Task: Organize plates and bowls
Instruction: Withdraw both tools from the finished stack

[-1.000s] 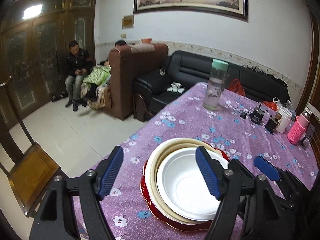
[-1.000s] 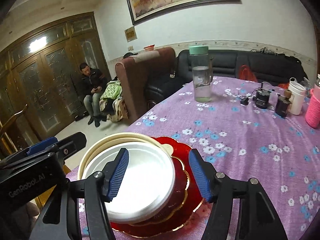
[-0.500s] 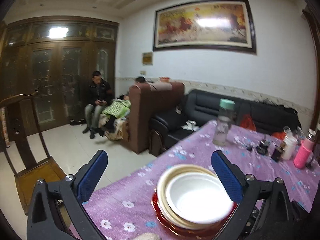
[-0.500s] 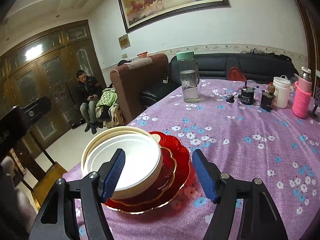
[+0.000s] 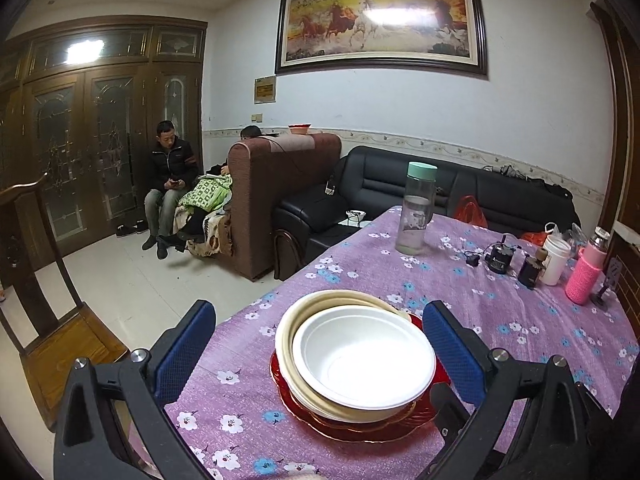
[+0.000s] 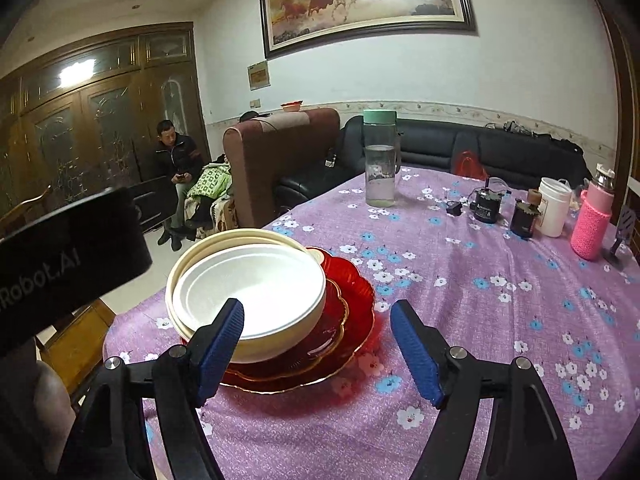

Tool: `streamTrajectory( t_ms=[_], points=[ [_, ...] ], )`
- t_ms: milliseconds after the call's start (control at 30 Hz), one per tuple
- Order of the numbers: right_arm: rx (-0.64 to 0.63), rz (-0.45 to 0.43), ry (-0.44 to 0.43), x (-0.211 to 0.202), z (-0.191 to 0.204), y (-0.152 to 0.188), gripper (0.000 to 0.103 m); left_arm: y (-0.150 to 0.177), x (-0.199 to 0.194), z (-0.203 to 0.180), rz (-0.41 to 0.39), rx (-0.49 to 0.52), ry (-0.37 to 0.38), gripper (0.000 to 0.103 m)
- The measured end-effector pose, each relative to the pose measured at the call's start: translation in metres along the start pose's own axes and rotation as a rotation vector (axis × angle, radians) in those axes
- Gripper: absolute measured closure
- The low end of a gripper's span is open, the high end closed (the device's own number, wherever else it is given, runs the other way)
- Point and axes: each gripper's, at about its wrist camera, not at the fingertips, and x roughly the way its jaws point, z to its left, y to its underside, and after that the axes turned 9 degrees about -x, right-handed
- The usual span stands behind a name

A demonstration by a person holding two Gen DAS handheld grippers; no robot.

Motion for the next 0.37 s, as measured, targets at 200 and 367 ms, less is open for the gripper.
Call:
streamTrajectory(
  t_ms=[200, 367],
  points=[
    [0.026, 0.017, 0.020, -0.001, -0.015, 0.007, 0.022, 0.006, 0.004, -0.015, 0.015, 0.026, 0.006, 0.000],
    [0.148, 0.065, 0.088, -0.006, -0.058, 0.021, 0.022, 0.012, 0.001, -0.039, 0.053, 0.084, 0.066, 0.000]
  ],
)
